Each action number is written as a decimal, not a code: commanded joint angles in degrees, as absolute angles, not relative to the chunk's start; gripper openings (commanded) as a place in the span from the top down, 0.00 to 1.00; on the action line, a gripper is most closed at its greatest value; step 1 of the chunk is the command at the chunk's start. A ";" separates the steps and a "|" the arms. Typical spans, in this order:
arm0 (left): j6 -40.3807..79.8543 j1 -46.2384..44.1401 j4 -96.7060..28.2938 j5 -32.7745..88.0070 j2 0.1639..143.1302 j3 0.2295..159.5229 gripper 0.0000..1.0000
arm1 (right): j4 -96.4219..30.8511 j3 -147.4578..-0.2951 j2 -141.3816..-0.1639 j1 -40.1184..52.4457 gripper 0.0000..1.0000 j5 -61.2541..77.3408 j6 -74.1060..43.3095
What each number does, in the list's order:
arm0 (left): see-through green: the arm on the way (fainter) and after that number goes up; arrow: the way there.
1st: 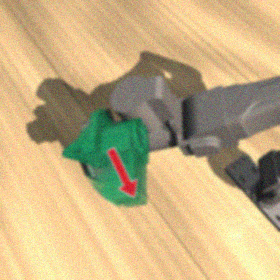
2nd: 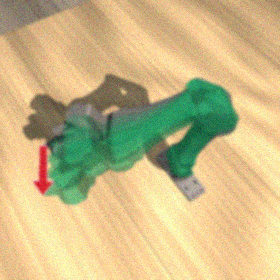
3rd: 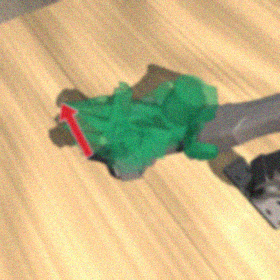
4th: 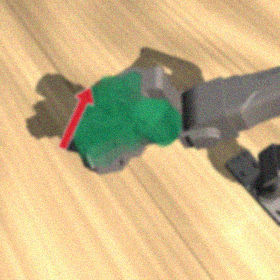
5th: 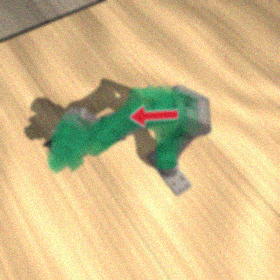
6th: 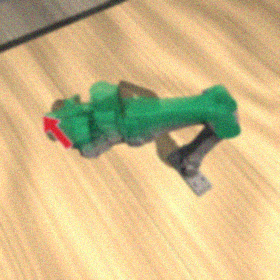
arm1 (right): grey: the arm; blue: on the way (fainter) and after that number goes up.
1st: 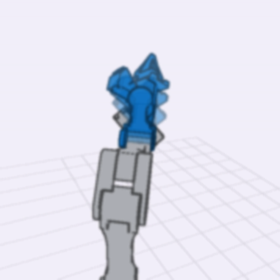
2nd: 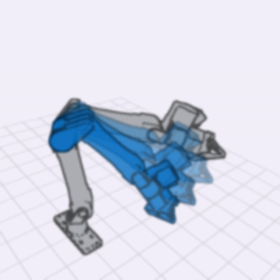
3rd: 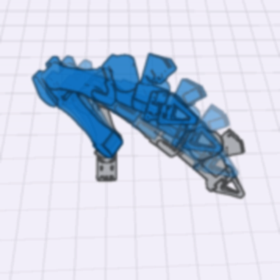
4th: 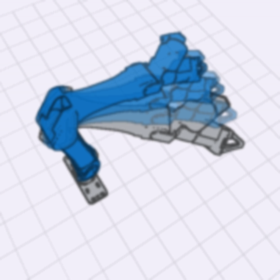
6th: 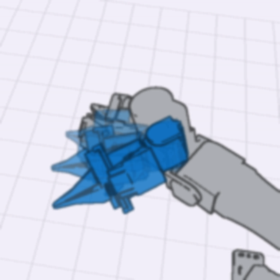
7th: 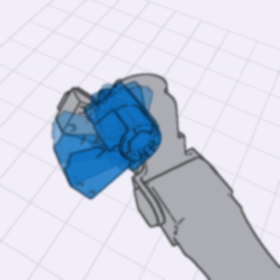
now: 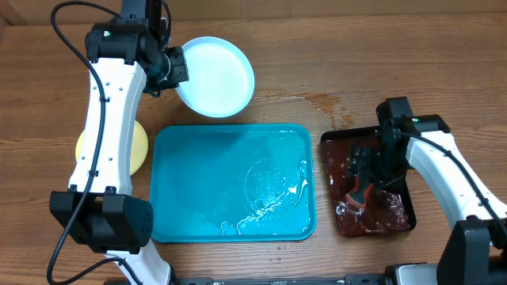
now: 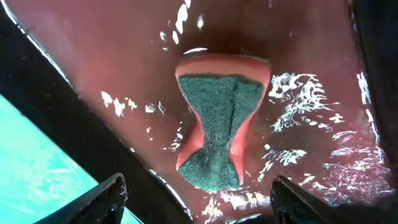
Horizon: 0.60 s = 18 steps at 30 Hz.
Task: Clean dirty plates on tray and stack at the side
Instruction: 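Swing the white plate left and stack it onto the yellow plates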
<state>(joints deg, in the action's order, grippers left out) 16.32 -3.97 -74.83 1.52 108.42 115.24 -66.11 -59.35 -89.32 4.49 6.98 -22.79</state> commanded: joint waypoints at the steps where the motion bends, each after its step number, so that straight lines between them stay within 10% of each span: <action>1: 15.66 -1.43 -74.81 2.17 106.45 116.79 0.96 | -66.61 -63.88 -88.75 4.45 0.25 6.07 -19.38; 18: 14.15 28.27 -80.99 10.79 105.32 111.26 0.95 | -72.14 -72.47 -88.75 4.45 0.21 6.09 -17.72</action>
<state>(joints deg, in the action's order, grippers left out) 15.90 25.82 -80.99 7.73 107.24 113.36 -71.88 -71.18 -89.32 4.49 6.59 -18.92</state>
